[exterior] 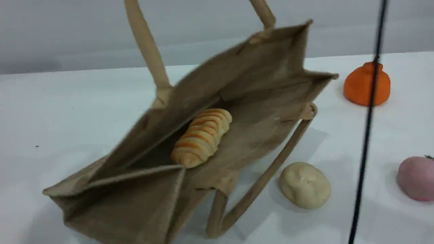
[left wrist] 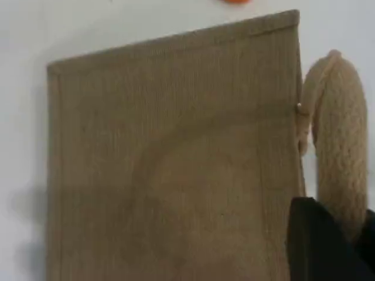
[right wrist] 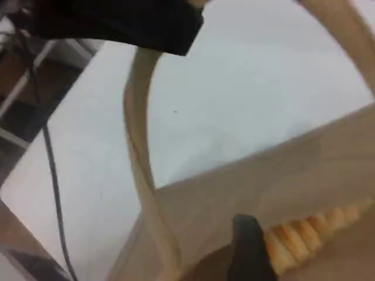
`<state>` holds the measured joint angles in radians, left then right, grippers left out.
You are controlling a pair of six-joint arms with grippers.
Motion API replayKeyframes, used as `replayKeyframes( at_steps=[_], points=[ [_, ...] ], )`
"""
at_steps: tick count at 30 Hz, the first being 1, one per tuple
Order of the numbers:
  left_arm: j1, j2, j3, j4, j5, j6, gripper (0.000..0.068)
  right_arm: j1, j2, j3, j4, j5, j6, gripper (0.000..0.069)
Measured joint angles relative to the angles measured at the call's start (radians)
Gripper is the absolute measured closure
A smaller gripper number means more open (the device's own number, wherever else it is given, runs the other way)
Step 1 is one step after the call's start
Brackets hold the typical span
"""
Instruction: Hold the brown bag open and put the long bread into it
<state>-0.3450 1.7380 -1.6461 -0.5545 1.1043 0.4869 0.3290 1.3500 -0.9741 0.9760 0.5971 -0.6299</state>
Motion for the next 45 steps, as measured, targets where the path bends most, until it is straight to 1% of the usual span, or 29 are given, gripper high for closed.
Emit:
replayKeyframes(
  at_steps=[4,7,10,14,16,18,24,28,31,34,38,42,45],
  points=[
    [-0.038,0.033,0.0,0.002,-0.002,0.019,0.0575,-0.033,-0.11,0.0,-0.179,0.068,0.136,0.0297],
    [-0.067,0.06,0.0,0.005,-0.006,0.034,0.0523,-0.04,-0.175,0.0,-0.269,0.107,0.218,0.03],
    [-0.071,0.089,0.016,0.024,-0.01,0.028,0.0455,-0.04,-0.234,0.0,-0.334,0.176,0.282,0.03],
    [-0.071,0.108,0.058,0.025,-0.014,0.028,0.0372,-0.04,-0.319,0.0,-0.431,0.242,0.359,0.0301],
    [-0.071,0.108,0.074,0.026,-0.012,0.028,0.0344,-0.04,-0.368,0.0,-0.491,0.268,0.411,0.0301],
    [-0.071,0.103,0.078,0.032,0.019,0.033,0.0327,-0.04,-0.414,0.0,-0.549,0.301,0.455,0.0301],
    [-0.071,0.027,0.078,0.032,0.071,0.083,0.0318,-0.04,-0.562,0.0,-0.727,0.473,0.551,0.0302],
    [-0.071,-0.041,0.078,0.032,0.097,0.084,0.0318,-0.04,-0.668,0.0,-0.833,0.571,0.581,0.0302],
    [-0.071,-0.093,0.078,0.032,0.122,0.084,0.0318,-0.04,-0.77,0.0,-0.922,0.622,0.611,0.0302],
    [-0.071,-0.157,0.078,0.031,0.122,0.084,0.0318,-0.04,-0.879,-0.001,-0.959,0.629,0.63,0.0302],
    [-0.076,-0.259,0.078,0.031,0.121,0.084,0.0318,-0.04,-1.027,0.018,-0.941,0.626,0.63,0.0302],
    [-0.076,-0.366,0.078,0.03,0.121,0.078,0.0318,-0.04,-1.155,0.106,-0.942,0.626,0.63,0.0302],
    [-0.076,-0.441,0.086,0.029,0.121,0.048,0.0318,-0.04,-1.245,0.207,-0.937,0.612,0.63,0.0302]
  ],
)
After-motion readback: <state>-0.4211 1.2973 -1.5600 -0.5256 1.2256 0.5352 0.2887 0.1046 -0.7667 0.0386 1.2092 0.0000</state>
